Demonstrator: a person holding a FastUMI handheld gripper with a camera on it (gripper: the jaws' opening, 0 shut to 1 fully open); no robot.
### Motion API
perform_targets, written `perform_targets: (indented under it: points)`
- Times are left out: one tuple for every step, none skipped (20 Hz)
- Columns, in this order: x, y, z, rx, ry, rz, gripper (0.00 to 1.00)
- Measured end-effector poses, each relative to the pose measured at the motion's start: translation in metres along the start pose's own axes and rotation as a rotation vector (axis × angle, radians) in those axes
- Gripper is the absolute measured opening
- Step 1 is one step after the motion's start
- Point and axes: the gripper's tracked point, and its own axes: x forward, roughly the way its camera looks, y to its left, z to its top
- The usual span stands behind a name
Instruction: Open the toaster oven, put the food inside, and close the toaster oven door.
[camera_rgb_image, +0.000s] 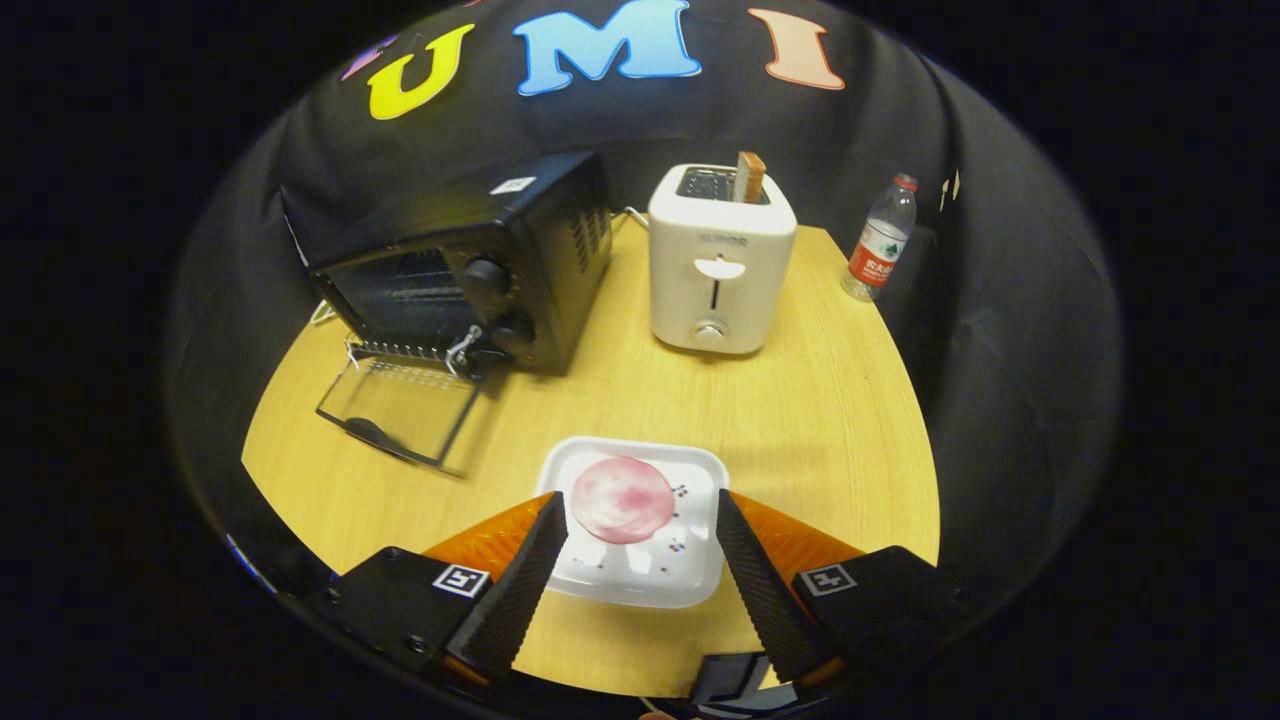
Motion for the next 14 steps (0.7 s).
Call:
perform_targets:
  points:
    - [0.007, -0.009, -0.006, 0.000, 0.029, 0.004, 0.97]
    - [0.014, -0.016, -0.010, 0.002, 0.056, 0.012, 0.97]
    - [0.022, -0.023, -0.013, 0.004, 0.081, 0.018, 0.97]
    - [0.029, -0.029, -0.015, 0.006, 0.102, 0.024, 0.96]
    - [0.036, -0.033, -0.019, 0.010, 0.122, 0.028, 0.96]
    - [0.043, -0.036, -0.022, 0.015, 0.143, 0.034, 0.96]
    - [0.047, -0.038, -0.025, 0.020, 0.162, 0.040, 0.95]
    - [0.053, -0.038, -0.028, 0.023, 0.184, 0.049, 0.95]
    - [0.057, -0.038, -0.034, 0.019, 0.210, 0.057, 0.94]
    - [0.061, -0.035, -0.038, 0.017, 0.230, 0.069, 0.92]
    - [0.064, -0.033, -0.041, 0.016, 0.247, 0.080, 0.84]
    - [0.066, -0.033, -0.045, 0.013, 0.263, 0.080, 0.76]
    - [0.067, -0.035, -0.045, 0.018, 0.275, 0.069, 0.68]
    - [0.069, -0.036, -0.044, 0.028, 0.270, 0.063, 0.60]
